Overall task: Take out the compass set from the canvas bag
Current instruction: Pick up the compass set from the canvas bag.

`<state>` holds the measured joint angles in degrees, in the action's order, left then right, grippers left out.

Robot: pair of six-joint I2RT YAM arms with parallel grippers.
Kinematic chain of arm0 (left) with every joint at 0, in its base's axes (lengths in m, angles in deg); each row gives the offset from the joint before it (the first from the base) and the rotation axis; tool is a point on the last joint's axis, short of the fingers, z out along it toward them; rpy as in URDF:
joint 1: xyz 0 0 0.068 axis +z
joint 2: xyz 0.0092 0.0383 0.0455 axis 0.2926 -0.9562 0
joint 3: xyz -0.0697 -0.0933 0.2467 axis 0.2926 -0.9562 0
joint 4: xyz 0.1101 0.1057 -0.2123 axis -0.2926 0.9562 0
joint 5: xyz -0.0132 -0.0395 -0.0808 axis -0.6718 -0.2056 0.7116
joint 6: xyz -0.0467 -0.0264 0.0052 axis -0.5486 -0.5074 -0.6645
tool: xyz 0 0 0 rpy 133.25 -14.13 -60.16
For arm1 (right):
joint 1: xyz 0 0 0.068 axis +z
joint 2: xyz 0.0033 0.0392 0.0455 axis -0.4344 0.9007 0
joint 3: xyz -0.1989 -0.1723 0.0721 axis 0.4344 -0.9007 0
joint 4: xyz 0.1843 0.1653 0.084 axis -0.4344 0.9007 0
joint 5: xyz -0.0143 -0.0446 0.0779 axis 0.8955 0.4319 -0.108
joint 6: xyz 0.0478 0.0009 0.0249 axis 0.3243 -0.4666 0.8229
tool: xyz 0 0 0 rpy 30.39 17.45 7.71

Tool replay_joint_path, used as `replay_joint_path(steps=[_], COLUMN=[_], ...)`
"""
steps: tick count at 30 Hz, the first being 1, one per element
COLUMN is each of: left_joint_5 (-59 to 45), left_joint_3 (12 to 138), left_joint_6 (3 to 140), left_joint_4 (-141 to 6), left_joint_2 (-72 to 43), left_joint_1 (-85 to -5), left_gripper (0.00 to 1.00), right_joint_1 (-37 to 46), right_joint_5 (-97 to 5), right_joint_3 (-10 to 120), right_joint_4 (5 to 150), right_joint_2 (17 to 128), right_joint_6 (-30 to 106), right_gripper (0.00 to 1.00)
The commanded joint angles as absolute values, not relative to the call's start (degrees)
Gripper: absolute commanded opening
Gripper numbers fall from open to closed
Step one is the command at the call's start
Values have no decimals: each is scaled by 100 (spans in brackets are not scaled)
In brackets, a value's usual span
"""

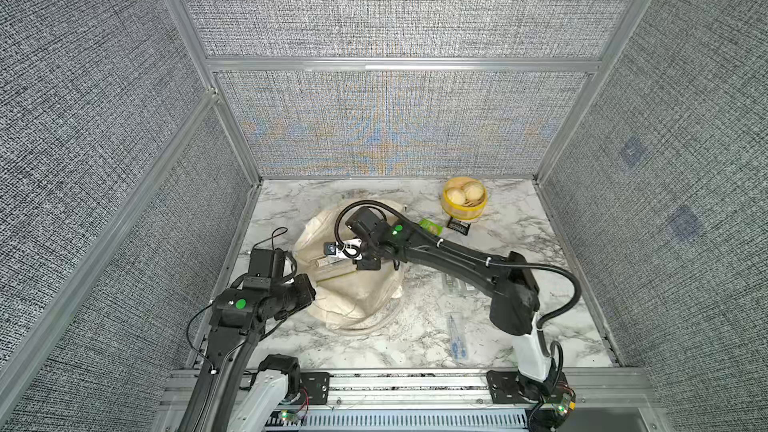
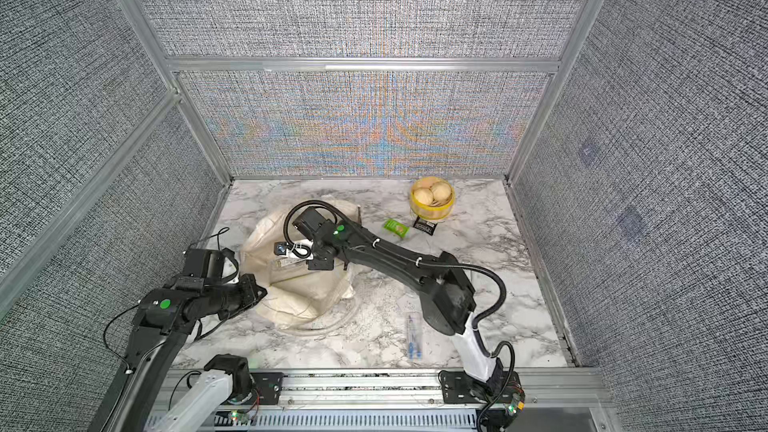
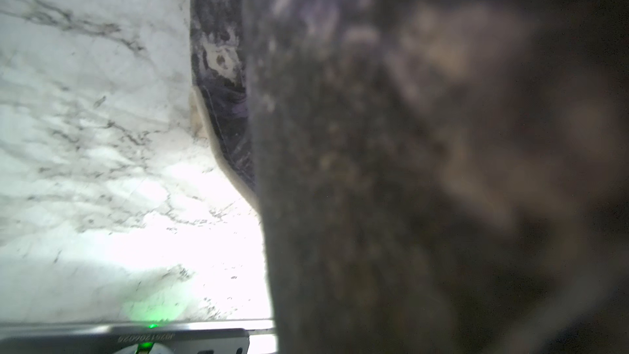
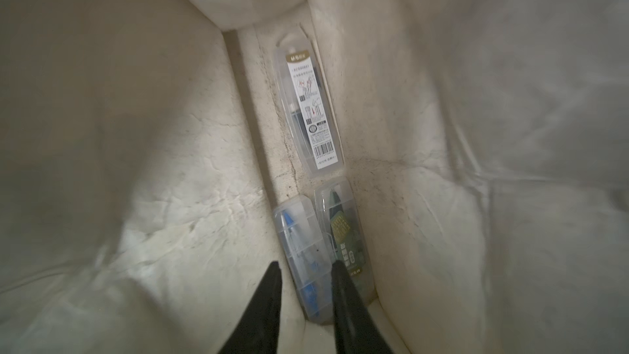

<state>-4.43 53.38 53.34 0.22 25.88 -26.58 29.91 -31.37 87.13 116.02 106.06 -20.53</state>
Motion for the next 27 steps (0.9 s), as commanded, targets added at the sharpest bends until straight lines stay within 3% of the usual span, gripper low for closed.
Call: replay_joint_path(steps=[1,6,16,27], left_joint_5=[-589,-568,-584,-518], left_joint_3=[5256,5191,5177,5145], left_joint_6=[5390,5403,5444,5479], left_joint_4=[408,283,261,259], left_joint_2=[2667,2579,2542,2652], left_joint_1=[-2647,-2651,-2646,-2615], left_gripper=[0,0,0,0], right_joint_1=[2851,2710,2672,2323], right_joint_5=[-3000,-2798,-3137,-3484], right_joint_3=[8594,7851,8121,8244], right_joint_4=[11348,11216,10932,11486], right_joint_2=[10861,10829,11018,11322], right_joint_6=[-1875,-1558,-1627,-1666], right_gripper=[28,32,58,66])
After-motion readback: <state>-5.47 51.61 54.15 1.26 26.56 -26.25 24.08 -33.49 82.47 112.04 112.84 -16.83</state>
